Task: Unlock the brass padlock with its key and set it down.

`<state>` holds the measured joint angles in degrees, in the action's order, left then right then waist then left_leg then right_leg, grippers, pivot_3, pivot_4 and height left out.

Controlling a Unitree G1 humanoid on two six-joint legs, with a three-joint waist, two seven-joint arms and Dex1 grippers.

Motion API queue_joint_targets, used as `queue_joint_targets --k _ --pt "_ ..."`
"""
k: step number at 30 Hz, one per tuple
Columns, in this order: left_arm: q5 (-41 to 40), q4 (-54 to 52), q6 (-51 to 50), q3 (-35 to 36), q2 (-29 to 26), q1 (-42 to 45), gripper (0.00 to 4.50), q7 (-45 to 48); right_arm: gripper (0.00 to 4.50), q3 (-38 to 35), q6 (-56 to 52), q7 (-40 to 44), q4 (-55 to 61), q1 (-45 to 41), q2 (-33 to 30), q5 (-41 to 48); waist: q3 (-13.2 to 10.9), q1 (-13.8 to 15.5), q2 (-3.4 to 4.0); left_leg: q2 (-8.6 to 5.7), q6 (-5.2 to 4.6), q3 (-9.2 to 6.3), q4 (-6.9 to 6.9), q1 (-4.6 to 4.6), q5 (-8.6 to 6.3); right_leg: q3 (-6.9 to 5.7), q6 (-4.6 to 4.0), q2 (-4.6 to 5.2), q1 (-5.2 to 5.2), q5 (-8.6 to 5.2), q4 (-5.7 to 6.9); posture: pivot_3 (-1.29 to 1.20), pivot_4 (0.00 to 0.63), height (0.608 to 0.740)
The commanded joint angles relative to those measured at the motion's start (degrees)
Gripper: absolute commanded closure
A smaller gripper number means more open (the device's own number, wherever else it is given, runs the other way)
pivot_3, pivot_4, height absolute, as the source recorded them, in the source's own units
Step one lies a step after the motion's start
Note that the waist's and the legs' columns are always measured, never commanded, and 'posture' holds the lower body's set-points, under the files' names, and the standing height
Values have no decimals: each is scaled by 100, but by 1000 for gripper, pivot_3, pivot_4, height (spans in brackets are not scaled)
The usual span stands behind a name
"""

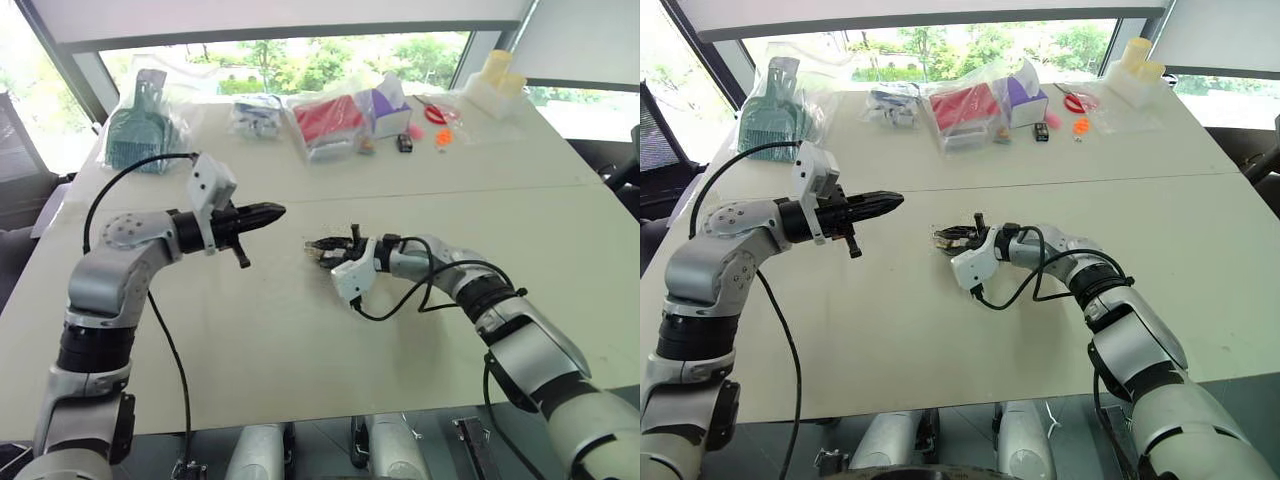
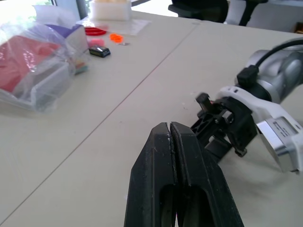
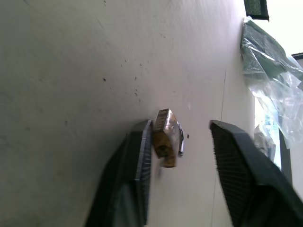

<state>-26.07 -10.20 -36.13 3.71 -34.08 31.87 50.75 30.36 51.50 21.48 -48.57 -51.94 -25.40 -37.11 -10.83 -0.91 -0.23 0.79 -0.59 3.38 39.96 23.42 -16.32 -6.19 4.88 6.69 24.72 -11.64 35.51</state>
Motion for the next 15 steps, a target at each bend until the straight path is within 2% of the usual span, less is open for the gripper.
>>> queue_joint_targets --k 1,2,4,8,11,15 --pt "46 -83 45 66 -86 126 4500 -167 524 -105 -199 798 554 220 10 718 0 -1 0 0 0 -1 0 -5 0 0 0 0 -6 0 -1 0 150 740" --pt "3 -39 35 62 -71 166 4500 -157 44 -146 -390 1149 843 343 -59 990 0 5 0 0 0 -3 -1 -6 -1 -1 0 -1 -7 0 -1 0 150 740" --pt "-75 -7 29 67 -68 204 4500 -104 44 -283 -916 1743 1464 595 -186 1493 0 21 0 1 0 -5 -1 -7 -1 -3 0 0 -8 0 -1 0 150 740" --pt "-40 85 125 27 -261 177 4500 132 44 -696 -2812 3030 3199 1231 -615 2684 0 38 0 0 -5 -6 0 -4 -3 -5 0 1 -11 0 -7 0 150 740" --pt "62 226 250 42 -491 56 4500 275 44 -1119 -4711 3582 4352 1555 -906 3418 0 34 1 0 -24 -6 1 -5 -14 -5 0 2 -11 0 -5 0 150 740" --pt "264 378 417 -19 -725 -52 4500 316 44 -1478 -6570 4056 5337 1748 -1319 3991 0 34 1 3 -35 -11 0 -6 -21 -12 -1 1 -10 0 -2 0 150 740"
